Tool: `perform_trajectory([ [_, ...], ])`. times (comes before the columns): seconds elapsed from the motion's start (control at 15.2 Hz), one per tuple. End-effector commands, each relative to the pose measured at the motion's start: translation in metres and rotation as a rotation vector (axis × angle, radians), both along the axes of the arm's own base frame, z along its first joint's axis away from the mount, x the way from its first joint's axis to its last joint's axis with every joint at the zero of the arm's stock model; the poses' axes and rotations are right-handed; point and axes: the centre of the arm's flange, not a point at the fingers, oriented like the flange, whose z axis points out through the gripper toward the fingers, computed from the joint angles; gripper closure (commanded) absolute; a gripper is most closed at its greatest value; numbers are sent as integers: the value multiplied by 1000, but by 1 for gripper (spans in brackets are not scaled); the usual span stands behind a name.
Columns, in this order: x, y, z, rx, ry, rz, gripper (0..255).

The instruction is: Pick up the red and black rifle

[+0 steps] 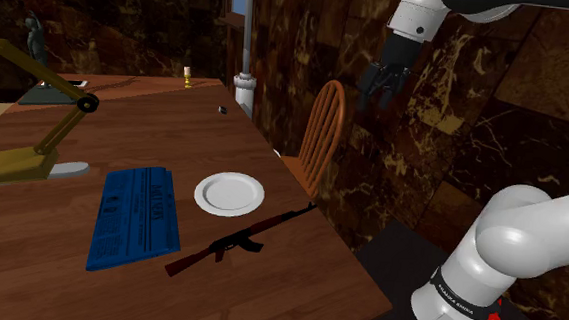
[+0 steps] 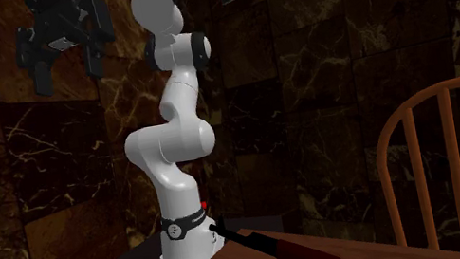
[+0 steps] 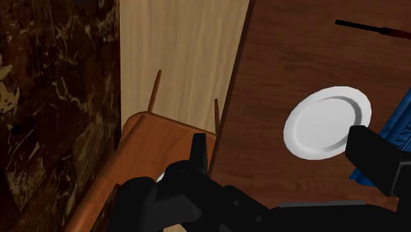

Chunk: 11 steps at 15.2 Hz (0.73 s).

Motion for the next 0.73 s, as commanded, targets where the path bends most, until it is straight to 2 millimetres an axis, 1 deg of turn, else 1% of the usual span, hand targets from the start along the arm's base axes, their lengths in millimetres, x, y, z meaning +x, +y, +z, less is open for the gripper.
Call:
perform_trajectory([
  [0.0,0,0,0,0,0,0,0],
  [0.33,46,50,-26,-49,45,205,0],
  [0.66,81,107,-57,-97,89,410,0],
])
